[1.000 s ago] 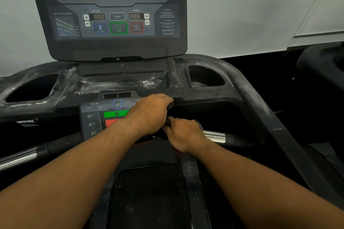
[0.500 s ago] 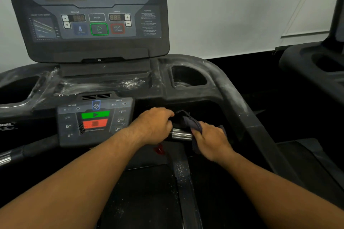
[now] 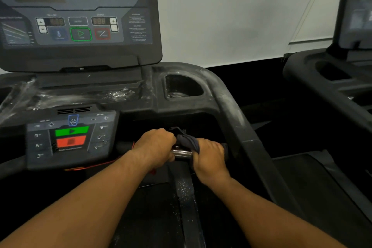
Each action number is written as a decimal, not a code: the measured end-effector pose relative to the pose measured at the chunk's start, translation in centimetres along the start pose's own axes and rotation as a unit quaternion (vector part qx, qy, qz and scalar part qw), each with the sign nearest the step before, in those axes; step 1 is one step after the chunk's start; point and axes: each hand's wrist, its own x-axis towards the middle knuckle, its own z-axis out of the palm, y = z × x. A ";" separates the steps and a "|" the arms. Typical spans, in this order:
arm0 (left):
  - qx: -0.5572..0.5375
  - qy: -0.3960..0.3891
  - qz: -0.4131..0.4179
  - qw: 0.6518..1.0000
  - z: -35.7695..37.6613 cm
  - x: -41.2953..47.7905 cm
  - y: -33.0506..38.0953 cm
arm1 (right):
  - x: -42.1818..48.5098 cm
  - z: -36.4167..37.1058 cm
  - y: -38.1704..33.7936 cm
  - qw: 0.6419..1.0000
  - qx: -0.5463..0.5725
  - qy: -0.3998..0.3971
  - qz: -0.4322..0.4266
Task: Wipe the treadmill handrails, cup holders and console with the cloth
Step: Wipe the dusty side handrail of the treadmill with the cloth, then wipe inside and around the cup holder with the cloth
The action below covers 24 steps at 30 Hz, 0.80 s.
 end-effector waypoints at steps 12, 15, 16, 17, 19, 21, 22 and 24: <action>-0.072 0.020 -0.020 0.997 -3.5 0.6 2.8 | -1.3 -18.0 1.3 0.994 -0.001 0.095 -0.057; -0.087 0.034 -0.016 0.996 -3.8 0.7 3.7 | -4.2 -16.3 4.2 0.990 -0.122 -0.068 0.022; -0.088 0.029 -0.015 0.996 -3.8 0.7 3.9 | -5.5 -15.0 4.8 0.979 -0.145 -0.132 0.054; -0.087 0.024 -0.014 0.996 -3.7 0.8 4.1 | -6.4 -13.9 5.1 0.970 -0.151 -0.173 0.081; -0.085 0.019 -0.012 0.996 -3.4 1.0 4.5 | -7.1 -12.7 5.1 0.967 -0.157 -0.177 0.097; -0.089 0.020 -0.011 0.996 -3.3 1.4 4.6 | -6.9 -12.6 4.6 0.965 -0.190 -0.158 0.085; -0.091 0.026 -0.011 0.995 -3.4 1.7 4.6 | -6.6 -12.5 4.4 0.964 -0.203 -0.151 0.081; -0.093 0.044 -0.008 0.995 -3.7 2.4 4.6 | -6.0 -12.0 4.1 0.961 -0.220 -0.147 0.083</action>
